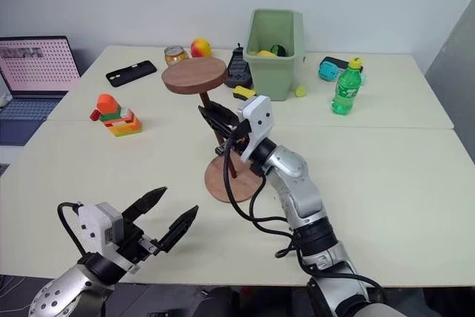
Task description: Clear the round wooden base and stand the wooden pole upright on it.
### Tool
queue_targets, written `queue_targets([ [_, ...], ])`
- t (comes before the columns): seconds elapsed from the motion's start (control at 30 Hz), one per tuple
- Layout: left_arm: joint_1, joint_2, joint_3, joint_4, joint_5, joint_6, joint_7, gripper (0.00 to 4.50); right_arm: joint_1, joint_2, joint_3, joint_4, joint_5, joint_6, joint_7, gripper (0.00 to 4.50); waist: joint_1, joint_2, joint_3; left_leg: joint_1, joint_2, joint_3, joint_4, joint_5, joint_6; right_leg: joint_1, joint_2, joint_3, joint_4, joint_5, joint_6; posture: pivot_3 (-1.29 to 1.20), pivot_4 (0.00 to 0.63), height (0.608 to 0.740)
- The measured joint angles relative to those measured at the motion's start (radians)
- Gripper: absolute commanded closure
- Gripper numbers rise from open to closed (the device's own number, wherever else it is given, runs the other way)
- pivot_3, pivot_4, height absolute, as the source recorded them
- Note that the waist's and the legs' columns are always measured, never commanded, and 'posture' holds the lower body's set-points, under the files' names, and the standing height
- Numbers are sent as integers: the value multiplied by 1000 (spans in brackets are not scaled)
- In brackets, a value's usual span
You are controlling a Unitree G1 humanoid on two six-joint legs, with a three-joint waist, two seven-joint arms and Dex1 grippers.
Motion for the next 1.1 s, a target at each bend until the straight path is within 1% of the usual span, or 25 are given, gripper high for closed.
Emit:
queue_targets([
  [0.47, -2, 2, -1, 0, 0, 0, 2, 0, -3, 0, 7, 28, -23, -45, 0, 4287, 0, 0, 0, 0, 0, 0, 0, 0, 0, 0, 0, 0, 0, 0, 0, 0, 150, 740],
  [0.73, 0, 2, -1, 0, 0, 1, 5, 0, 23, -11, 27, 9, -24, -59, 11, 4287, 0, 0, 0, 0, 0, 0, 0, 0, 0, 0, 0, 0, 0, 0, 0, 0, 150, 740],
  [0.83, 0, 3, -1, 0, 0, 1, 6, 0, 49, -39, 40, -40, -22, -28, 29, 4287, 1, 0, -1, 1, 0, -1, 0, 0, 0, 1, 0, 0, 0, 0, 0, 0, 150, 740],
  [0.93, 0, 4, -1, 0, -1, 1, 8, 0, 69, -95, 63, -109, -20, 60, 59, 4287, 1, -1, -4, 3, 0, -1, 0, 0, 0, 3, 0, 0, 0, 0, 0, 0, 150, 740],
  [1.0, 0, 5, -1, 0, -1, 1, 9, 0, 73, -116, 64, -136, -16, 117, 61, 4287, 1, -1, -5, 9, 0, -1, -2, 0, 0, 8, 0, 1, -1, 0, 0, 0, 150, 740],
  [1.03, 0, 5, -1, 0, -1, 1, 10, 0, 70, -124, 65, -148, -15, 152, 61, 4287, 1, -1, -5, 15, -1, -1, -4, 0, 0, 14, 0, 1, -3, -1, -1, 0, 150, 740],
  [1.1, 0, 5, -1, 0, -1, 1, 13, 0, 57, -143, 67, -159, -14, 211, 61, 4287, -1, -1, -12, 23, -1, 0, -9, 0, 0, 20, 0, 2, -7, -2, -3, 0, 150, 740],
])
